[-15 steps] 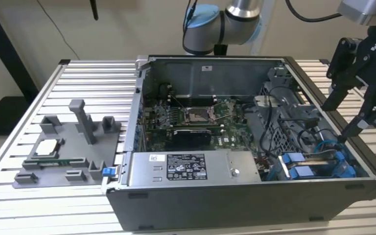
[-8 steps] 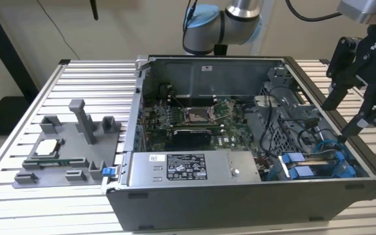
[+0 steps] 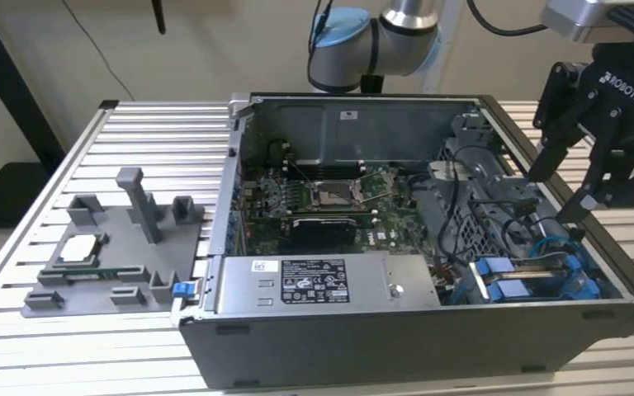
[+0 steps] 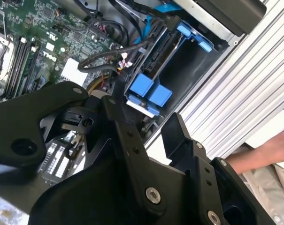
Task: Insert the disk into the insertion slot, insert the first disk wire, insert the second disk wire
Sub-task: 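Insert the disk into the insertion slot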
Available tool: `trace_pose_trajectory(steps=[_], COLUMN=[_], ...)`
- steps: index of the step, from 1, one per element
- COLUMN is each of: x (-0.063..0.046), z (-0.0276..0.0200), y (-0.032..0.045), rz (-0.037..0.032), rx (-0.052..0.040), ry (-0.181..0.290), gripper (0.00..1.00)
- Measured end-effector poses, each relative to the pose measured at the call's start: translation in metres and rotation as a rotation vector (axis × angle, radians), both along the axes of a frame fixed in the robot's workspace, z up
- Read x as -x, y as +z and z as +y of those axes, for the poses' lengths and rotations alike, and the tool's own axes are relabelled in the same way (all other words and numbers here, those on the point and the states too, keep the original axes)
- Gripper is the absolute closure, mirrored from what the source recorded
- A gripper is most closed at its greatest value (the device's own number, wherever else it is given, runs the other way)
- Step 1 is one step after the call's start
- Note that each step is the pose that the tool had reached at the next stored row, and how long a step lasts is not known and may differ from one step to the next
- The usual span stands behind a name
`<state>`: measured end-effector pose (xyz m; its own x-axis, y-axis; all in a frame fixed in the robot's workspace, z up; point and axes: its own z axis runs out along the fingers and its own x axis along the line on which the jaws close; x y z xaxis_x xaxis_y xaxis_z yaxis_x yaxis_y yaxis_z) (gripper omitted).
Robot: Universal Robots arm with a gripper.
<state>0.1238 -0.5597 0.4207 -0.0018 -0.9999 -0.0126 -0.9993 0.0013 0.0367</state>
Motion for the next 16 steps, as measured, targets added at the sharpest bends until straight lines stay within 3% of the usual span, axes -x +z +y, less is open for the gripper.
trace_pose_trajectory(steps=[6, 16], x=[0.009, 0.013], z=[0.0029, 0.0057], y=[-0.0076, -0.0226], rz=[-0.0215, -0.0549], rx=[0.0001, 0.0001], ry=[0.000, 0.000], gripper=[0.00, 0.00])
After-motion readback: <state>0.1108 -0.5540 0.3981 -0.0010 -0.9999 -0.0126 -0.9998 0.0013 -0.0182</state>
